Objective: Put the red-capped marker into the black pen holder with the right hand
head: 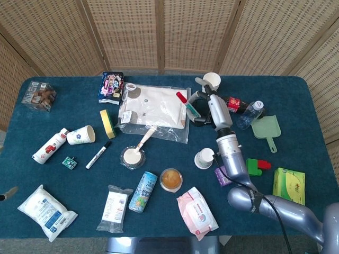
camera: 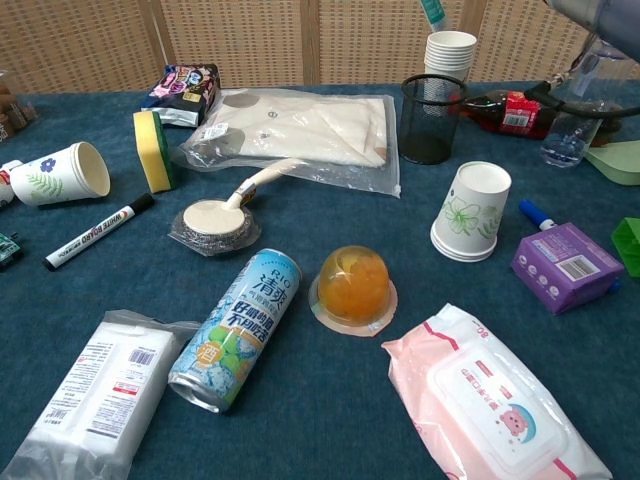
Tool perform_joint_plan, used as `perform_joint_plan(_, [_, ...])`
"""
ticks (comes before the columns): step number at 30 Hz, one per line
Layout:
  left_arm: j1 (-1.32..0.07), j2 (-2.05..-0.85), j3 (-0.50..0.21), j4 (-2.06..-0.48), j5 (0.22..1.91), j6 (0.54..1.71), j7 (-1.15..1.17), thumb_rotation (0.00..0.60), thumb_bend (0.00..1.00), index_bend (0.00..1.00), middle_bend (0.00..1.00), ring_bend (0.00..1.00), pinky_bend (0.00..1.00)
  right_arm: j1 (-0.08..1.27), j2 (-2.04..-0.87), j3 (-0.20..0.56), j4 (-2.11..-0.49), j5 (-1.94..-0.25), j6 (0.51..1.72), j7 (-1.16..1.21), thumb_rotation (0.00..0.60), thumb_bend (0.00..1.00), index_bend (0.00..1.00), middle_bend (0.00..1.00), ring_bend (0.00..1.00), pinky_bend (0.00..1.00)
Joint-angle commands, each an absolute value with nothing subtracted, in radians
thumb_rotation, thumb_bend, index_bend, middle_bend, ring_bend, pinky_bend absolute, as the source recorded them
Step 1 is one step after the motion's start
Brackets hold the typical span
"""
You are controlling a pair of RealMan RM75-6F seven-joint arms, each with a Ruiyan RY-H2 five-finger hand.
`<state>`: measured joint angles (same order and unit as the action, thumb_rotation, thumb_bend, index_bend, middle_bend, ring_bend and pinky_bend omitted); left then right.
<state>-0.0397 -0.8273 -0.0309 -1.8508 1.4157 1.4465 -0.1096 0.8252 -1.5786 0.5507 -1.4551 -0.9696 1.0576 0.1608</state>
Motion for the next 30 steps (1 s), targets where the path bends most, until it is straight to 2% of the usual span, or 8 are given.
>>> perform_joint_plan(1, [-0.042, -0.828, -0.035, -1.851, 1.407, 1.442, -0.11, 0.6, 0.05, 0.0, 0.0, 0.0, 0.0, 0.858, -1.62, 0.585, -1.377, -0.926, 1.034, 0.193, 0.6, 0.45, 0.65, 0.13, 0.0, 0.12])
perform_joint_plan(6, [-0.05, -0.822, -0.031, -1.853, 1.408, 1.42, -0.121, 0.6, 0.05, 0.0, 0.0, 0.0, 0.0, 0.891, -1.663, 0.612, -1.258, -0.875, 0.993, 0.233, 0.6, 0.45, 0.65, 0.16, 0.0, 0.12])
perform_joint_plan(13, [-0.054, -0.829, -0.041, -1.854, 1.38, 1.416, -0.105, 0.6, 0.05, 0.0, 0.0, 0.0, 0.0, 0.952, -1.746, 0.637, -1.042, -0.849, 0.938, 0.304, 0.6, 0.45, 0.66, 0.14, 0.0, 0.12])
perform_joint_plan(22, [-0.072, -0.84, -0.052, -1.854, 1.334, 1.384, -0.074, 0.6, 0.05, 0.0, 0.0, 0.0, 0.0, 0.99, -1.839, 0.6, -0.845, -0.908, 0.899, 0.393, 0.6, 0.46, 0.66, 0.14, 0.0, 0.12])
perform_joint_plan(30, [-0.082, -0.844, -0.058, -1.853, 1.31, 1.365, -0.06, 0.6, 0.05, 0.0, 0.0, 0.0, 0.0, 1.028, -1.906, 0.616, -0.711, -0.917, 0.877, 0.462, 0.6, 0.46, 0.66, 0.12, 0.0, 0.12])
